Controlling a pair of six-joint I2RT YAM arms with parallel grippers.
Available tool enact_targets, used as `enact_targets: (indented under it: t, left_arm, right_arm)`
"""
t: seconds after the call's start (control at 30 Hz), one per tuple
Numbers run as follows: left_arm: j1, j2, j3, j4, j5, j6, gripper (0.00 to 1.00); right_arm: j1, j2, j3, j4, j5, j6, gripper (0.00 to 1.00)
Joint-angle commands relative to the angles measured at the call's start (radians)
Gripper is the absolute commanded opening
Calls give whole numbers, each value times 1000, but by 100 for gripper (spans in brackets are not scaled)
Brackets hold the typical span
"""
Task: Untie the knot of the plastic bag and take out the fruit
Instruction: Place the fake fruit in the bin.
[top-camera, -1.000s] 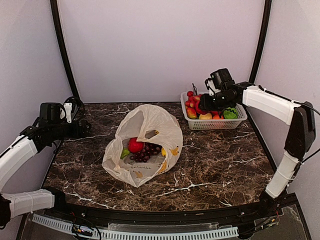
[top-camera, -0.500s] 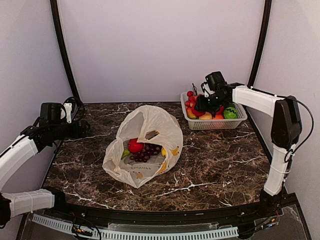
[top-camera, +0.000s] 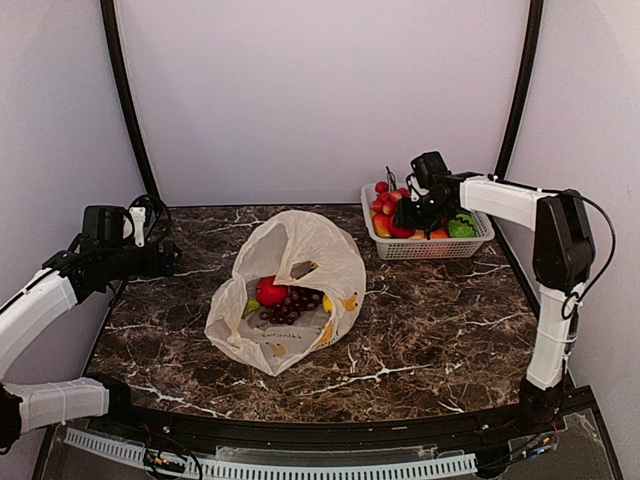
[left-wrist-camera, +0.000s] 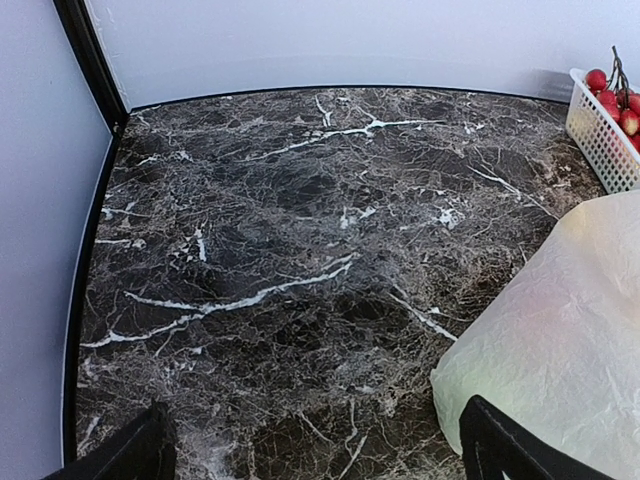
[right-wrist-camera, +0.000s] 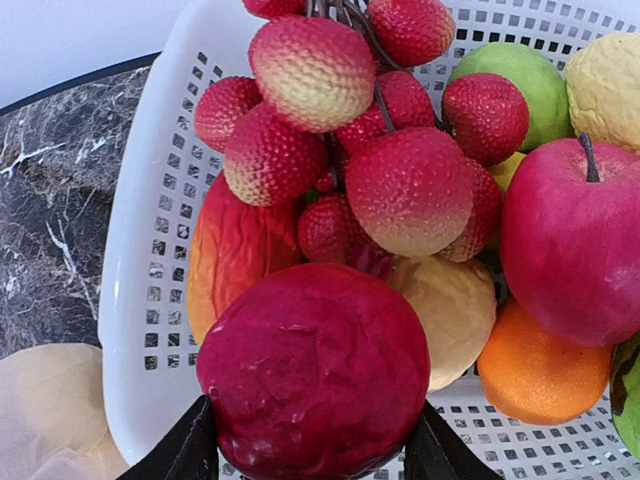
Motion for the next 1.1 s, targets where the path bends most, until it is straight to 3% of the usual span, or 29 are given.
enact_targets:
  t: [0.0,0.13,0.57,1.07]
  left_arm:
    - [4,9,1,-3,15,5,98]
    - [4,10,2,-5,13,6,98]
    - [4,15,2,-8,4,8,98]
    - [4,19,0,-5,7,8,98]
  right_arm:
    - [-3,28,31,-3,54,11,41]
    - [-3,33,32,-21,105,7,45]
    - [2,76,34,-23,39,14,53]
    - [2,3,41,-17,27,3,91]
